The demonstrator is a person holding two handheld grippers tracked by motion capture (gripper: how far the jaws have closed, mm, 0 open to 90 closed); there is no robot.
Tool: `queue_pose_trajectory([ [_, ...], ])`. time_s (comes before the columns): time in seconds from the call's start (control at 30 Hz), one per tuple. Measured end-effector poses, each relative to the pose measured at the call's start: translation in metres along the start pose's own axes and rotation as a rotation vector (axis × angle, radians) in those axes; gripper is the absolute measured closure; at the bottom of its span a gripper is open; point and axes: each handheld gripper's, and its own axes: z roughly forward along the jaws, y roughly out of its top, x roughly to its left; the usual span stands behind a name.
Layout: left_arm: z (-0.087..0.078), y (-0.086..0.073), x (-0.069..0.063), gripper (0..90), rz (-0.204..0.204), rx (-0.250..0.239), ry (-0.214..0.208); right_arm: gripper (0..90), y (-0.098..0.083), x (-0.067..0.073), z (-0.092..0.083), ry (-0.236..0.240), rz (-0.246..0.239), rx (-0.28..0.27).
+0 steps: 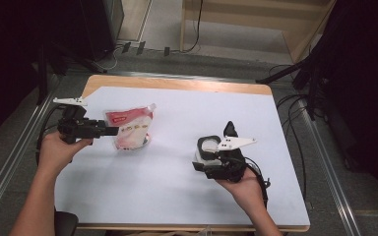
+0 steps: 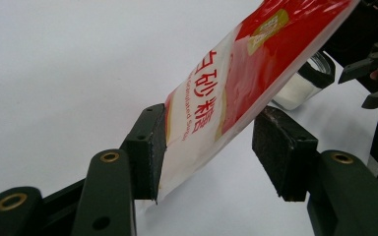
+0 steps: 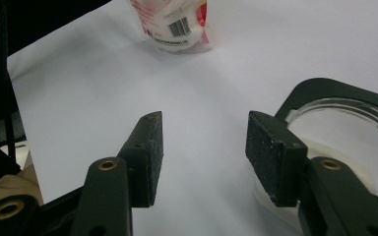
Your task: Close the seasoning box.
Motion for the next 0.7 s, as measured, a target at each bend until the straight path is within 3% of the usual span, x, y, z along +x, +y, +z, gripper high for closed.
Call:
queue_pose_trajectory([
  [0.13, -0.005, -0.002, 0.002, 48.4, -0.004, 0.01, 0.005, 50.4, -0.002, -0.003, -0.005, -0.008, 0.0, 0.001],
  [0.4, -0.016, -0.006, 0.009, 47.6, -0.018, -0.015, 0.005, 58.5, -0.004, -0.01, -0.013, -0.001, 0.046, -0.003],
  [0.53, -0.019, -0.009, 0.013, 46.0, -0.021, -0.025, 0.034, 65.6, -0.005, -0.012, -0.017, -0.02, 0.023, -0.003],
  [0.7, -0.018, -0.01, 0.016, 45.5, -0.032, -0.023, 0.026, 76.5, -0.007, -0.019, -0.022, -0.01, 0.038, 0.01],
])
